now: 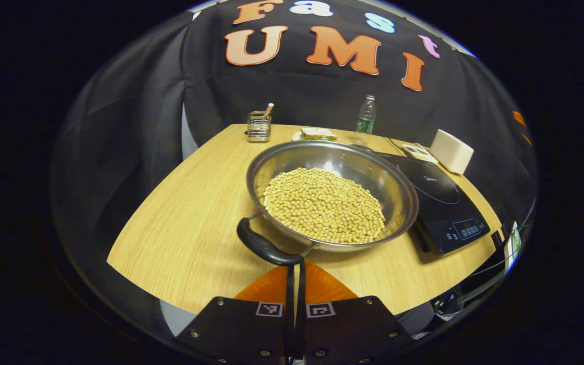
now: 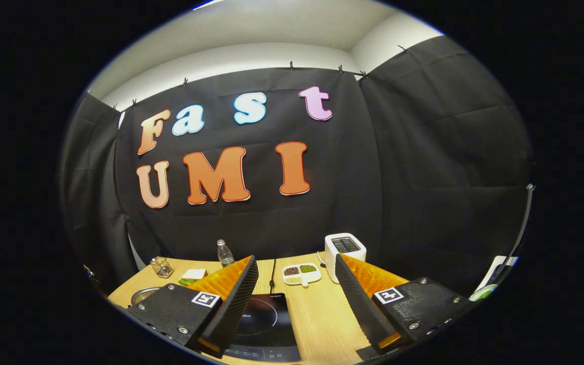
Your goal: First push the handle of the pot to place it horizontally, then grasp the pot with both hands and set it on the induction cooktop.
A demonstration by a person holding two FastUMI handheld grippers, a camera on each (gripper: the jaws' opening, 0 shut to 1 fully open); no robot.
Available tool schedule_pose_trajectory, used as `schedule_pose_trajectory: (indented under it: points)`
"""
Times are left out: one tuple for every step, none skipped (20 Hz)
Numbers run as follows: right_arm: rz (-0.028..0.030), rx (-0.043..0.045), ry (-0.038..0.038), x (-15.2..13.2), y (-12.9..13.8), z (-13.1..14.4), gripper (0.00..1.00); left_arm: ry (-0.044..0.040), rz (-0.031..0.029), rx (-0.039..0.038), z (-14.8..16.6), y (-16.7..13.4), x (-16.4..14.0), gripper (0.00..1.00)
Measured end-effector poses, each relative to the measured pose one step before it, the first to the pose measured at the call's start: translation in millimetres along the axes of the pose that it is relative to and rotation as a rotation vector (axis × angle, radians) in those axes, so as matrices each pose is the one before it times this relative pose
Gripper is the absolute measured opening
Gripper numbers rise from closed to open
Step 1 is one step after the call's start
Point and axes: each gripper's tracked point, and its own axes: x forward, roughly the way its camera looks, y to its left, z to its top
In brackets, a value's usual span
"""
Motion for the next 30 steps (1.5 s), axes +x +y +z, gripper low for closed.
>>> schedule_pose_trajectory:
  points:
    - [-0.00031,-0.00254,0.00384,1.45,0.99,-1.25,0.95,-0.00049,-0.00376,-0.02039,-0.46,0.94,1.58,0.06]
    - [-0.00235,-0.00186,0.00309,1.07,0.51,-0.63,0.95,-0.0038,0.00501,0.00105,1.11,1.4,0.41,0.02]
    - [-0.00246,-0.00079,0.0017,1.94,0.0,-0.2,0.95,-0.00181,0.01176,0.01001,-0.61,3.57,0.41,0.02]
    - [-0.00099,-0.00018,0.00185,1.28,1.94,-0.37,0.95,-0.00074,0.01123,0.00659,2.14,5.25,2.21,0.02]
    - [-0.00017,0.00156,0.00117,0.95,0.73,-0.21,0.95,-0.00101,0.00403,-0.00434,2.08,3.33,1.78,0.02]
    - [-0.00136,0.00142,0.00045,1.15,1.85,-0.37,0.95,-0.00134,0.00194,-0.01241,1.32,5.18,2.41,0.01]
    - [-0.0031,0.00041,-0.00111,1.49,0.56,-0.44,0.95,-0.00279,0.00152,-0.00924,2.24,3.39,2.55,0.01]
    - [-0.00259,-0.00035,-0.00045,1.34,0.98,-0.03,0.95,-0.00375,0.00455,-0.00708,2.36,5.91,2.61,0.01]
    - [-0.002,-0.00031,0.00149,1.29,1.86,-0.54,0.95,-0.00521,0.00465,-0.00154,3.25,5.53,2.73,0.02]
    - [-0.00084,0.0005,0.00243,0.92,1.83,-0.96,0.95,-0.00264,0.0049,0.00058,0.6,4.83,1.92,0.02]
    - [0.00011,-0.00061,0.00147,1.81,1.31,-0.1,0.95,-0.00104,0.00154,-0.00167,2.54,3.75,1.93,0.02]
    - [-0.00116,-0.00166,-0.00019,0.88,2.15,0.24,0.95,-0.00165,0.00043,-0.00346,1.88,2.64,4.18,0.02]
    - [-0.00127,-0.00316,-0.00109,0.53,2.1,-0.15,0.95,-0.00041,0.00139,-0.00014,1.8,3.92,1.07,0.01]
    - [-0.00239,-0.00313,-0.00209,0.51,0.91,-0.1,0.95,-0.0028,0.00171,0.00032,1.83,3.21,3.03,0.01]
    - [-0.00168,-0.00247,-0.00124,0.82,0.67,-0.33,0.95,-0.00064,0.0016,-0.00005,2.11,3.34,2.38,0.01]
    - [-0.00174,-0.0007,-0.00123,0.75,0.56,-0.14,0.95,-0.00105,0.00294,-0.00039,2.87,3.49,4.66,0.02]
    - [-0.00101,-0.00023,-0.00118,0.6,1.25,0.05,0.95,-0.00101,0.00401,0.00031,2.28,3.21,1.98,0.02]
    - [-0.0007,-0.00037,-0.00081,1.65,2.15,-0.87,0.95,-0.00141,0.0033,0.00187,1.34,3.14,2.39,0.02]
    - [-0.00249,-0.00072,-0.00251,0.79,0.95,-0.34,0.95,-0.00128,0.00178,0.00517,1.66,2.24,2.11,0.01]
    - [-0.00368,-0.00136,-0.00152,0.29,1.26,-1.64,0.95,-0.00073,0.00045,0.00819,0.51,2.38,2.64,0.02]
    - [-0.00233,-0.00133,-0.00039,1.11,0.98,-1.62,0.95,-0.00101,0.00104,0.00988,1.62,1.58,1.26,0.02]
    - [-0.00004,-0.00045,0.00299,1.23,1.92,-1.57,0.95,-0.0022,0.00061,0.00947,1.69,2.1,0.14,0.02]
    - [0.00094,0.00204,0.00473,1.67,2.51,-2.07,0.95,-0.00174,0.00053,0.00676,1.34,2.87,1.84,0.02]
    - [0.00268,0.00339,0.00626,0.67,0.69,-2.38,0.95,-0.00163,-0.00047,0.00411,1.87,1.69,3.09,0.02]
    - [0.00394,0.00481,0.00604,1.39,2.49,-2.43,0.95,-0.00031,-0.00183,0.00069,1.81,2.39,2.59,0.02]
    - [0.00325,0.00389,0.00562,-0.21,2.85,-1.4,0.95,-0.00199,-0.00144,-0.00258,1.09,1.52,3.25,0.02]
    - [0.00124,0.00184,0.00328,0.61,2.68,-1.04,0.95,-0.00289,-0.00176,-0.00176,1.45,2.21,1.23,0.02]
    - [0.00087,-0.00157,0.00292,1.08,0.97,-1.15,0.95,-0.00226,-0.00085,-0.00033,2.01,2.53,1.97,0.02]
    - [0.00031,-0.00326,0.00006,0.75,2.49,-0.16,0.95,-0.00229,-0.00032,-0.00154,1.93,1.42,1.98,0.02]
    - [-0.00013,-0.00358,-0.0014,-0.73,2.21,-0.05,0.95,-0.00235,-0.00038,-0.00347,1.21,2.37,1.33,0.02]
